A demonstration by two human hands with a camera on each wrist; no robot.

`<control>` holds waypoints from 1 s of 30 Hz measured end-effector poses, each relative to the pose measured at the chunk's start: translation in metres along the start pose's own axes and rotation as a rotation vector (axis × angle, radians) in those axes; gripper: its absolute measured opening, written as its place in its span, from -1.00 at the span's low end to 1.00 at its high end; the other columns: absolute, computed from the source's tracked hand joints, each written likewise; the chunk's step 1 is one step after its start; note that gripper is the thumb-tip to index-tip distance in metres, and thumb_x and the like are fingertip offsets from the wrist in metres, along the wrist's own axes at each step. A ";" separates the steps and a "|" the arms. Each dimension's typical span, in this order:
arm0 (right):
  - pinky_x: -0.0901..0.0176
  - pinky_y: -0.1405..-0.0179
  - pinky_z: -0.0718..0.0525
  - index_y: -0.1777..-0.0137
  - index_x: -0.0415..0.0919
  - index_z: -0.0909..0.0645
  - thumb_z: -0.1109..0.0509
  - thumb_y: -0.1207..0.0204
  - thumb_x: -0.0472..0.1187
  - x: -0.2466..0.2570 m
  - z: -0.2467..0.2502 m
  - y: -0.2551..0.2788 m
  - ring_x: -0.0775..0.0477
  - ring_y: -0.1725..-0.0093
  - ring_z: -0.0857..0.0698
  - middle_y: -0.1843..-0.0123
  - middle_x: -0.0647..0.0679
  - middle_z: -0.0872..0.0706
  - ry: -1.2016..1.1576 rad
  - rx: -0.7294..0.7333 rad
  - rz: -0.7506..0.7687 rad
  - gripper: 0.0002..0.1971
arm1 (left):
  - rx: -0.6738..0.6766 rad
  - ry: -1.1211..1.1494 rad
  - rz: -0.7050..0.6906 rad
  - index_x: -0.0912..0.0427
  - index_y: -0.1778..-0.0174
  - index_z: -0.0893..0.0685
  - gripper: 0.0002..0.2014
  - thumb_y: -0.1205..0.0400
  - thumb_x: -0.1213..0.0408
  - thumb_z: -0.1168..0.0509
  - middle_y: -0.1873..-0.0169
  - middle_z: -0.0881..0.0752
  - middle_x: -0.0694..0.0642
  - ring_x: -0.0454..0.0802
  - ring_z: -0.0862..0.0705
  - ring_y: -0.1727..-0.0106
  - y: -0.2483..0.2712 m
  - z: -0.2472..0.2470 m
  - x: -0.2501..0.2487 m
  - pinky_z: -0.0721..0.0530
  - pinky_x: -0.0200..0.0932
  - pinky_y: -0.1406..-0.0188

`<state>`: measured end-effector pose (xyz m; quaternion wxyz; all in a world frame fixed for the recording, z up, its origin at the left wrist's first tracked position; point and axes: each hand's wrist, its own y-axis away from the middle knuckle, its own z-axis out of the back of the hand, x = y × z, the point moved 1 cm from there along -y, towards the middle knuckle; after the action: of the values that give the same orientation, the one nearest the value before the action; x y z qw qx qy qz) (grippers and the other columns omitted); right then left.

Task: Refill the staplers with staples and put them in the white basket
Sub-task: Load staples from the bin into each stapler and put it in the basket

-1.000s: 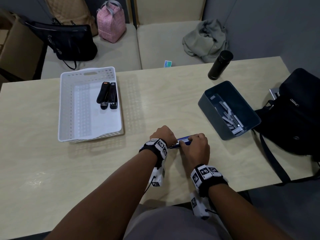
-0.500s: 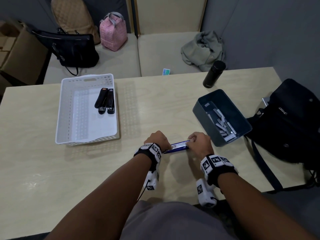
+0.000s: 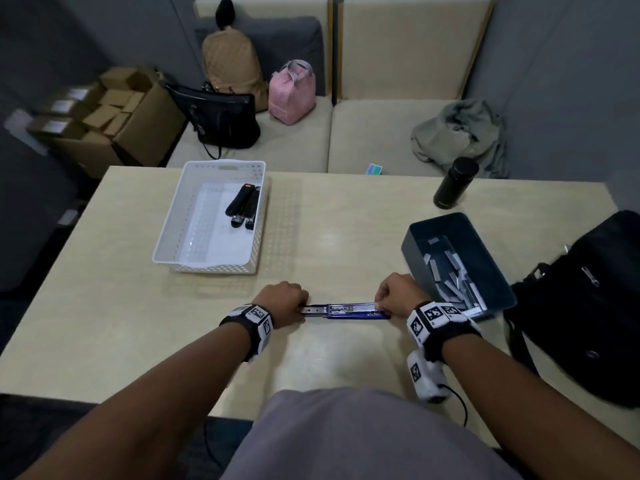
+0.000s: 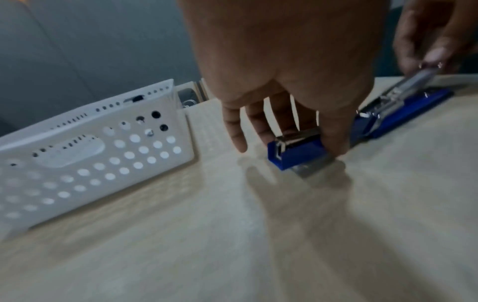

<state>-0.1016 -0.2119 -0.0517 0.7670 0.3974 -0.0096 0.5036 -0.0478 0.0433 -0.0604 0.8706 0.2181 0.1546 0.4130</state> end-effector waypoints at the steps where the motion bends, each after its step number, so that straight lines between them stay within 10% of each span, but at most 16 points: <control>1: 0.10 0.02 -0.78 0.19 -0.20 -0.83 -0.59 -0.32 -0.26 0.000 0.003 -0.002 -0.10 0.09 -0.81 0.13 -0.11 -0.85 0.018 0.020 0.006 -0.93 | -0.025 -0.023 -0.011 0.05 -0.04 -0.70 -0.75 -0.55 0.00 -0.37 -0.05 -0.71 0.08 0.15 -0.68 -0.13 0.002 0.006 -0.001 -0.61 -0.01 0.11; 10: 0.11 -0.25 -0.60 -0.28 -0.14 -0.66 -0.46 -0.47 -0.11 -0.009 0.006 -0.012 -0.13 -0.26 -0.65 -0.22 -0.09 -0.70 0.016 0.220 0.027 -0.62 | -0.210 0.109 -0.074 0.07 -0.07 -0.74 -0.73 -0.52 0.04 -0.39 -0.02 -0.69 0.08 0.15 -0.71 0.00 -0.005 0.053 -0.074 -0.62 -0.03 0.18; 15: 0.17 0.17 -0.50 0.03 -0.18 -0.68 -0.20 -0.58 -0.26 -0.018 0.005 -0.014 -0.01 0.17 -0.60 0.14 0.03 -0.60 -0.159 0.221 0.057 -0.80 | -0.069 0.137 0.154 0.14 -0.41 -0.52 -0.57 -0.60 0.25 -0.34 -0.35 -0.48 0.20 0.25 -0.50 -0.35 -0.023 0.004 -0.111 -0.69 0.16 -0.05; 20: 0.14 -0.23 -0.54 -0.33 -0.16 -0.60 -0.18 -0.67 -0.02 -0.008 0.013 -0.001 -0.08 -0.24 -0.61 -0.22 -0.04 -0.66 -0.341 0.167 0.090 -0.64 | -0.097 0.043 0.101 0.24 -0.37 -0.52 -0.65 -0.65 0.48 -0.18 -0.25 -0.54 0.27 0.31 -0.53 -0.26 -0.027 -0.003 -0.108 -0.60 0.11 0.14; 25: 0.20 0.09 -0.59 -0.20 -0.24 -0.64 -0.02 -0.66 0.27 0.047 0.019 0.026 -0.08 0.06 -0.69 -0.08 -0.21 -0.76 -0.320 0.475 0.167 -0.39 | -0.179 0.108 -0.055 0.32 -0.25 -0.61 -0.75 -0.65 0.46 -0.27 -0.14 -0.65 0.26 0.26 -0.67 -0.10 -0.022 0.038 -0.068 -0.70 0.14 0.05; 30: 0.16 0.18 -0.60 0.01 -0.07 -0.53 -0.11 -0.71 0.02 0.126 0.025 0.020 0.05 0.33 -0.65 0.23 -0.02 -0.60 -0.535 0.398 0.265 -0.76 | -0.549 0.570 0.075 0.12 -0.39 -0.60 -0.59 -0.62 0.22 -0.42 -0.33 -0.66 0.09 0.04 -0.67 -0.25 0.007 0.083 0.005 -0.64 -0.08 -0.13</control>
<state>-0.0455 -0.1275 0.0295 0.5729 0.6522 -0.1631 0.4689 -0.0121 0.0302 0.0137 0.8031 -0.1407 0.2660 0.5143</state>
